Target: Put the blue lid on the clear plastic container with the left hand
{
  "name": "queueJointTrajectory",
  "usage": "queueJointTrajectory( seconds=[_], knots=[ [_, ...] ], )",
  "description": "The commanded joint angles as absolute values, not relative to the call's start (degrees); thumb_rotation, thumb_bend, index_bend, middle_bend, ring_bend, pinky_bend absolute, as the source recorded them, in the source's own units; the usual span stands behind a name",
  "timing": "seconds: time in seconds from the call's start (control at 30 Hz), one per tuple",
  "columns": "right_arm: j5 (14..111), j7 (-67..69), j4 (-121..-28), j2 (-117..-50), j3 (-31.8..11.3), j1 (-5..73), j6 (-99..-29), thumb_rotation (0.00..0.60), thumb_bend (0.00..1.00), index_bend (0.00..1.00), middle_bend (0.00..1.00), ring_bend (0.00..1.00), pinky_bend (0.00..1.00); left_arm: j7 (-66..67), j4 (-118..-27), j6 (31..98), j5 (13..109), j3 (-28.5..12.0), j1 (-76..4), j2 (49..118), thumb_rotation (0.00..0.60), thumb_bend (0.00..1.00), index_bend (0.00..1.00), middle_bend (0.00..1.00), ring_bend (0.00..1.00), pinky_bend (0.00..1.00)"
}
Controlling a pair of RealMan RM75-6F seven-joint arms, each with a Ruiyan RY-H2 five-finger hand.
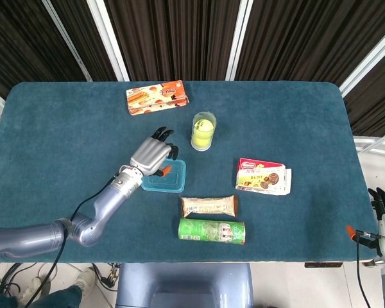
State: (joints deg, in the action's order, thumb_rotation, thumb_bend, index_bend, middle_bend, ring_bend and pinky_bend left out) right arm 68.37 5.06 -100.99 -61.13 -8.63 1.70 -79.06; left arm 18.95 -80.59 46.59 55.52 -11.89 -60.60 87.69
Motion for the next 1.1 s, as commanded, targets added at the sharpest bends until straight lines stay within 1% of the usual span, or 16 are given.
queueJointTrajectory(
  seconds=[0.03,0.17,0.43,0.73,0.87,1.0,1.1],
  knots=[
    [68.3,5.1,-101.0,-61.1,-8.6,1.7,-79.0,0.6,0.29,0.1,0.0,0.0,0.0,17.7,-79.3,45.9,55.3,-12.3,-60.8,88.8,0.6,0.37,0.52,0.52,0.08,0.02],
    [68.1,5.0,-101.1,-61.1,-8.7,1.7,-78.9,0.6,0.29,0.1,0.0,0.0,0.0,16.8,-78.0,44.3,53.8,-12.6,-61.1,89.6,0.6,0.37,0.54,0.53,0.09,0.02],
    [67.9,5.1,-101.3,-61.0,-8.7,1.6,-78.9,0.6,0.29,0.1,0.0,0.0,0.0,17.1,-74.4,44.1,52.5,-13.0,-61.5,91.5,0.6,0.38,0.57,0.55,0.1,0.02],
    [68.1,5.1,-101.4,-61.0,-8.7,1.6,-79.0,0.6,0.29,0.1,0.0,0.0,0.0,16.5,-71.0,43.1,51.7,-13.4,-62.0,93.6,0.6,0.44,0.62,0.59,0.13,0.02],
    [68.1,5.2,-101.4,-61.0,-8.7,1.6,-79.0,0.6,0.29,0.1,0.0,0.0,0.0,17.4,-70.3,42.9,51.0,-13.4,-62.3,94.0,0.6,0.46,0.63,0.6,0.13,0.02],
    [68.4,5.1,-101.2,-61.0,-8.6,1.6,-79.0,0.6,0.29,0.1,0.0,0.0,0.0,18.5,-69.5,42.8,49.9,-13.5,-62.8,94.6,0.6,0.5,0.63,0.6,0.13,0.02],
    [68.6,5.1,-101.2,-61.1,-8.6,1.6,-79.2,0.6,0.29,0.1,0.0,0.0,0.0,19.2,-68.5,42.3,49.2,-13.4,-63.2,95.4,0.6,0.51,0.63,0.6,0.13,0.02]
  ],
)
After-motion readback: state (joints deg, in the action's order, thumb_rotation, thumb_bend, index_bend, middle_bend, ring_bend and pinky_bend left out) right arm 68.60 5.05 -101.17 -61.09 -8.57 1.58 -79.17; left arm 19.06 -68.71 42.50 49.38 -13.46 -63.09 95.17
